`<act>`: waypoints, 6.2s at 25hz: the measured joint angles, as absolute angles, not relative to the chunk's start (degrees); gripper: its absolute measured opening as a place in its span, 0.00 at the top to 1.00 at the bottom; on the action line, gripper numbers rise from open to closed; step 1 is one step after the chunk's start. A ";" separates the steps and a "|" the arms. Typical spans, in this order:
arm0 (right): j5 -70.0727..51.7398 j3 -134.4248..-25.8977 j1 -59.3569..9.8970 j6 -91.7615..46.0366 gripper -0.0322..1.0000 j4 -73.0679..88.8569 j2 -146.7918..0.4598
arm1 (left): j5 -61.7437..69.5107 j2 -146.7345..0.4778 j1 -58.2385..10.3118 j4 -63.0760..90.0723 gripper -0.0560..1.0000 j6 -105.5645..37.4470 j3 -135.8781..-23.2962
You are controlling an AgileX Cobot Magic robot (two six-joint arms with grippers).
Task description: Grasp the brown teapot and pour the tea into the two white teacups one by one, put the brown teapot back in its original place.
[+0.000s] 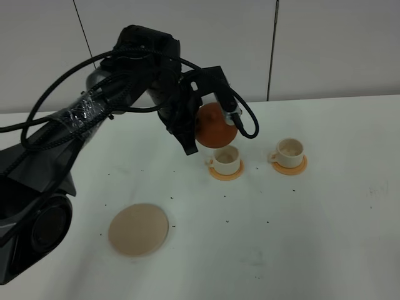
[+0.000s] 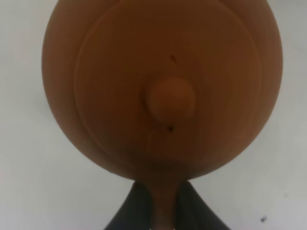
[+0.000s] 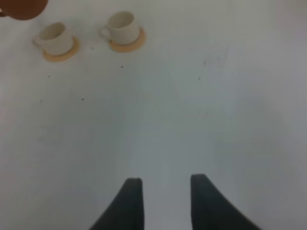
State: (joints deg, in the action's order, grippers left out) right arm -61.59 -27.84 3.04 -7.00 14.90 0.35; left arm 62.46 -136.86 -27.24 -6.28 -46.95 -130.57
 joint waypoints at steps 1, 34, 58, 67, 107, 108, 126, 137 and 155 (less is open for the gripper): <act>-61.59 -27.84 3.04 -7.00 0.74 14.90 0.35 | 61.80 -137.08 -27.47 -6.58 0.78 -46.95 -130.62; -61.59 -27.84 3.04 -7.00 0.74 14.95 0.35 | 46.81 -139.14 -31.66 -13.88 0.78 -52.31 -130.62; -61.59 -27.84 3.04 -7.00 0.74 14.95 0.35 | 45.33 -140.78 -34.69 -16.48 0.78 -55.38 -130.62; -61.59 -27.84 3.04 -7.00 0.74 14.95 0.35 | 43.04 -143.02 -34.69 -23.25 0.78 -51.55 -130.62; -61.59 -27.84 3.04 -6.93 0.74 14.95 0.35 | 44.12 -144.31 -34.69 -24.48 0.78 -49.85 -130.81; -61.59 -27.84 3.04 -6.93 0.74 14.95 0.35 | 43.95 -144.31 -34.69 -25.00 0.78 -49.90 -130.81; -61.59 -27.84 3.04 -6.99 0.74 14.95 0.35 | 37.48 -144.31 -35.39 -27.89 0.78 -55.77 -130.81; -61.59 -27.84 3.04 -6.97 0.74 14.95 0.35 | 33.53 -144.56 -36.15 -30.68 0.78 -58.87 -130.81; -61.59 -27.84 3.04 -6.97 0.74 14.95 0.35 | 27.35 -146.67 -36.21 -32.73 0.78 -62.98 -130.82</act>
State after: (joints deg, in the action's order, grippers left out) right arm -61.59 -27.84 3.04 -6.97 14.95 0.35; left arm 27.35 -146.67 -36.21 -32.73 -62.98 -130.82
